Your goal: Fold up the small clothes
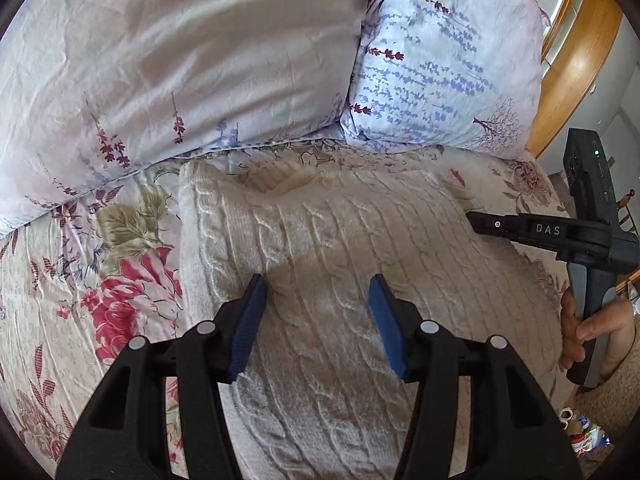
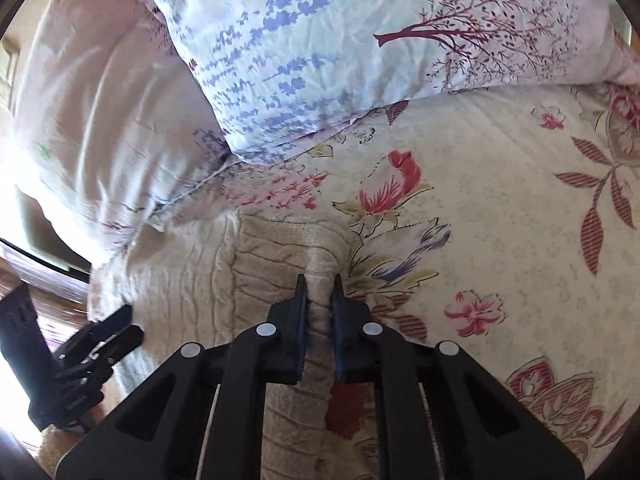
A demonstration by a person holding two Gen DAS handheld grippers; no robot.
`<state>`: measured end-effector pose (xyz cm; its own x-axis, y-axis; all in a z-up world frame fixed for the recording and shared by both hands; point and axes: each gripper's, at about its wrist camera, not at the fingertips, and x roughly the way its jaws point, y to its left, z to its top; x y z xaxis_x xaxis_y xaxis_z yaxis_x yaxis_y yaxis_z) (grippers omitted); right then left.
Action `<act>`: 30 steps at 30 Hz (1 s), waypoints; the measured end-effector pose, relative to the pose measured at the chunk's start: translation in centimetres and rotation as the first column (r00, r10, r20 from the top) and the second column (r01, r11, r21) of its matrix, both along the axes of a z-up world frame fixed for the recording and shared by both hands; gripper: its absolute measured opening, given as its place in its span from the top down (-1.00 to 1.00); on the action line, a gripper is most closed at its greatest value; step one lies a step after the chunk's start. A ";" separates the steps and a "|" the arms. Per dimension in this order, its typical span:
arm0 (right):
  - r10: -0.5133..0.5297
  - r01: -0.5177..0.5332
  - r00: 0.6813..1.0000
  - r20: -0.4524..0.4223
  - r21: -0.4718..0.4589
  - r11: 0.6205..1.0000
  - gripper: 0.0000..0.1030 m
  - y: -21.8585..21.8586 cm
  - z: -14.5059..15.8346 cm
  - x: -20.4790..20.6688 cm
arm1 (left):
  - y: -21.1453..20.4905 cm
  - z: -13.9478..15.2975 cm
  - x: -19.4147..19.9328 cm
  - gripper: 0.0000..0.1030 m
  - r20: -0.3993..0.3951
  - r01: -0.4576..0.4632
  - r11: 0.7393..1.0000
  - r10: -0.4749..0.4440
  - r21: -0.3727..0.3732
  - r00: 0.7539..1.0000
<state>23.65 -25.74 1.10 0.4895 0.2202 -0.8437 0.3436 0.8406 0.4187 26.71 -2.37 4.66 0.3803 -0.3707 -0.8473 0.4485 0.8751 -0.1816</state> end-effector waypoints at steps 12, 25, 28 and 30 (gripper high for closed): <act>0.175 -0.142 0.965 0.194 -0.174 0.975 0.24 5.1 5.9 -5.5 | 4.4 2.2 -4.1 -0.22 0.087 -0.107 0.994 0.108 -0.025 0.990; 0.372 -0.322 0.927 0.051 -0.402 0.857 0.23 9.5 3.0 -7.1 | 6.1 -3.1 -6.7 -0.44 0.000 -0.068 0.995 0.068 0.067 0.998; 0.342 -0.275 0.933 0.115 -0.386 0.880 0.19 9.3 4.7 -8.4 | 6.7 -1.9 -7.5 -0.42 0.017 -0.100 0.995 0.100 0.026 0.995; 0.330 -0.253 0.932 0.150 -0.382 0.889 0.17 9.3 5.4 -9.6 | 6.8 -1.3 -8.4 -0.42 0.039 -0.097 0.995 0.096 0.020 0.995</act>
<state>14.01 -16.41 6.47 0.6191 0.0883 -0.7803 -0.0007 0.9937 0.1119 18.33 4.45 3.37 0.4455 -0.3119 -0.8392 0.3676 0.9184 -0.1461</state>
